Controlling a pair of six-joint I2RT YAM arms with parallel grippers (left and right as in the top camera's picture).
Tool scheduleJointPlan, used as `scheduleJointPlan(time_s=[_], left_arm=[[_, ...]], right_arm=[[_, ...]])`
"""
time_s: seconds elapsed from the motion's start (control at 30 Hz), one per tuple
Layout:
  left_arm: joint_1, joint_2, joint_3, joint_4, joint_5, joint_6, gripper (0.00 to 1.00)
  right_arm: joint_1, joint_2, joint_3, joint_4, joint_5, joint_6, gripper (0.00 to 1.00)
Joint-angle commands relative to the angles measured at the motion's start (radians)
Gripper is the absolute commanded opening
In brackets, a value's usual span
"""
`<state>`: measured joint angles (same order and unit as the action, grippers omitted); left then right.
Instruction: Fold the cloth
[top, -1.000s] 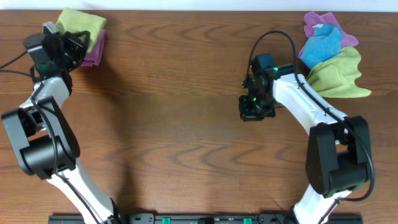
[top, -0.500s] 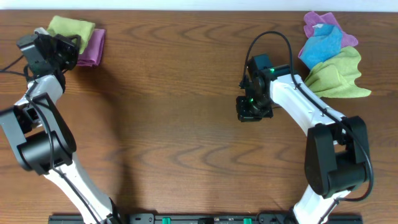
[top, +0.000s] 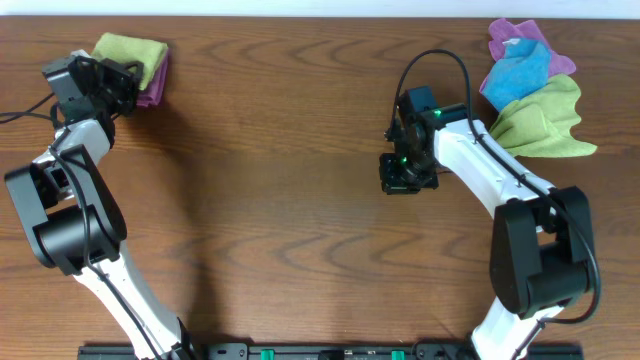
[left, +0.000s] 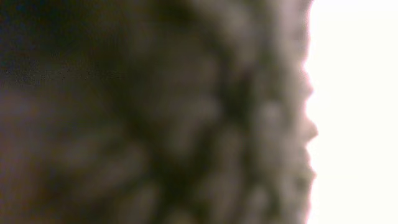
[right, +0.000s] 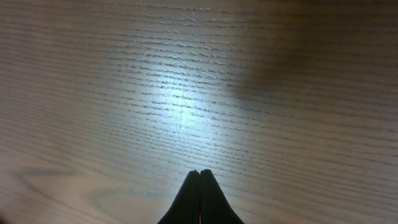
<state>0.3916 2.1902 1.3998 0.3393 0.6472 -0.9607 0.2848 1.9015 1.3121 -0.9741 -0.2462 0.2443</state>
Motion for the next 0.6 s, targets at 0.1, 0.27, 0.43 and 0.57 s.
scheduleJointPlan(time_s=[0.1, 0.27, 0.43, 0.57], left_arm=[[0.000, 0.009, 0.019, -0.049, -0.003, 0.022, 0.40], [0.010, 0.009, 0.019, -0.056, 0.037, 0.021, 0.95], [0.037, 0.009, 0.019, -0.136, 0.083, 0.021, 0.95], [0.061, 0.008, 0.019, -0.219, 0.159, 0.022, 0.95]], right_arm=[[0.005, -0.017, -0.004, 0.002, 0.002, 0.021, 0.02], [0.005, -0.016, -0.004, -0.007, 0.002, 0.021, 0.01], [0.005, -0.017, -0.004, -0.010, 0.002, 0.021, 0.01], [0.005, -0.016, -0.004, -0.011, -0.001, 0.021, 0.02]])
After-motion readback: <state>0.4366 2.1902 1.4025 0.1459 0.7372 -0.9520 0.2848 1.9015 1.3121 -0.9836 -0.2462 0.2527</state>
